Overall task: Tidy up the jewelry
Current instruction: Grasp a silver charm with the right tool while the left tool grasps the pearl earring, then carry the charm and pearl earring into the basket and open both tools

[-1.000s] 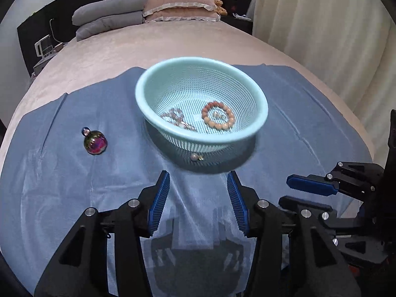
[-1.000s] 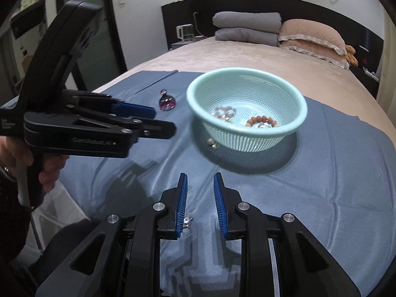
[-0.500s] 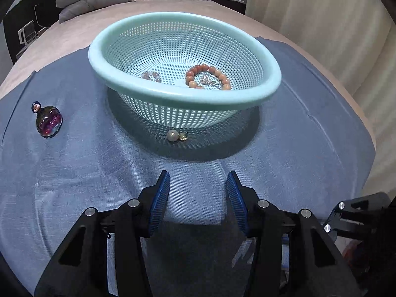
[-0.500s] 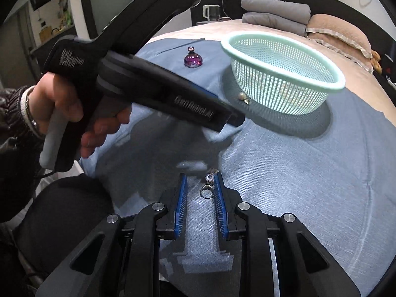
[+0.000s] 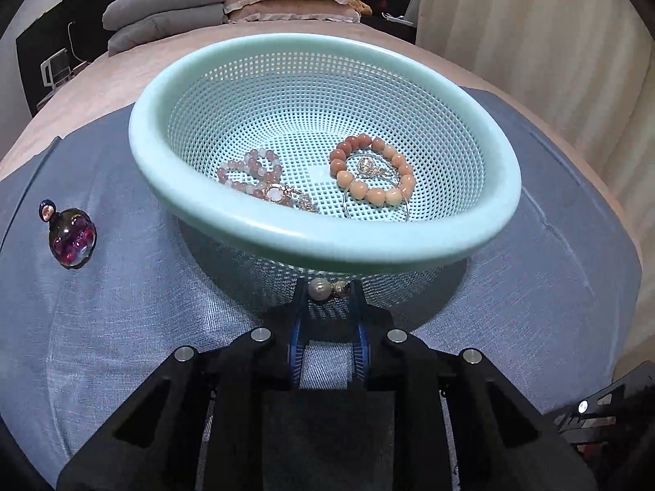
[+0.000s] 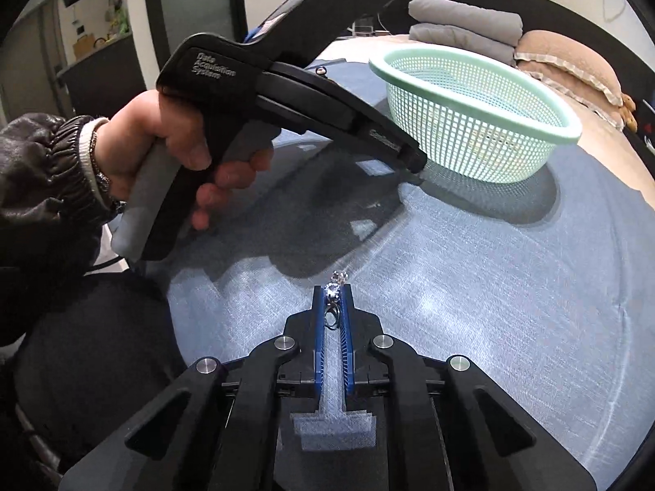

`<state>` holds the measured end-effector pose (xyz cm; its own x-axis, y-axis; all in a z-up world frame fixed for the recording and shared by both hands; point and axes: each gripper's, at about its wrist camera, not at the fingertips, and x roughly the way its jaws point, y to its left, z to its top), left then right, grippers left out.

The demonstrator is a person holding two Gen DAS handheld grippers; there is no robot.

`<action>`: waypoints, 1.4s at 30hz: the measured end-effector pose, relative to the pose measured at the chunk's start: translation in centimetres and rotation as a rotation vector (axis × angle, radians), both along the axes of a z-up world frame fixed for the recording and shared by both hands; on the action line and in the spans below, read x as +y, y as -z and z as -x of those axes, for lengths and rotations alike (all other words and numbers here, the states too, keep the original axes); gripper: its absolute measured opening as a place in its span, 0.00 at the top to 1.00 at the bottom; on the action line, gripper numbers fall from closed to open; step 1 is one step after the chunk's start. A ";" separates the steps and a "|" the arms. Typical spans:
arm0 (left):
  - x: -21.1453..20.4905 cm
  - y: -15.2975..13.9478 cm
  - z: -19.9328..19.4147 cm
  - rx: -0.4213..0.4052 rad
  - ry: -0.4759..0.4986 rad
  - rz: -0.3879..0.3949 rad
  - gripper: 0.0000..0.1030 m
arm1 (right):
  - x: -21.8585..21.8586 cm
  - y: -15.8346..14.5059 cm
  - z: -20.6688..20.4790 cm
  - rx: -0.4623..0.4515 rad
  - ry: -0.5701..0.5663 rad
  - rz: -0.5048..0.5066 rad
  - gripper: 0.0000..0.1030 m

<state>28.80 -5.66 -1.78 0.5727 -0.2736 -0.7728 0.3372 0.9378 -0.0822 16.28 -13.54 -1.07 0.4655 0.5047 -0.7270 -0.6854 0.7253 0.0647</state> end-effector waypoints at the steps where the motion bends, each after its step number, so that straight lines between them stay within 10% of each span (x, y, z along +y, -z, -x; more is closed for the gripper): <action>1: -0.2 0.0 0.2 -0.006 0.011 -0.020 0.80 | -0.2 0.0 0.2 0.002 0.002 -0.007 0.93; 14: 4.3 -3.3 5.8 -0.030 0.008 -0.024 0.80 | -3.3 -3.5 2.9 -0.062 0.070 -0.021 0.93; 25: 12.5 -14.8 11.2 -0.190 -0.053 -0.029 0.80 | -9.8 -12.3 2.8 -0.237 0.159 0.018 0.93; 34: 14.8 -23.1 8.5 -0.287 -0.082 -0.041 0.80 | -10.9 -20.5 -3.7 -0.359 0.184 0.054 0.93; 42: 10.9 -23.3 1.7 -0.260 -0.017 -0.054 0.80 | -6.6 -21.3 -11.7 -0.282 0.066 0.041 0.93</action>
<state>27.07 5.28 21.55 0.7582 -0.2249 -0.6120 0.3247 0.9442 0.0552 28.00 -20.17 20.28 0.6830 0.4399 -0.5832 -0.6236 0.7668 -0.1519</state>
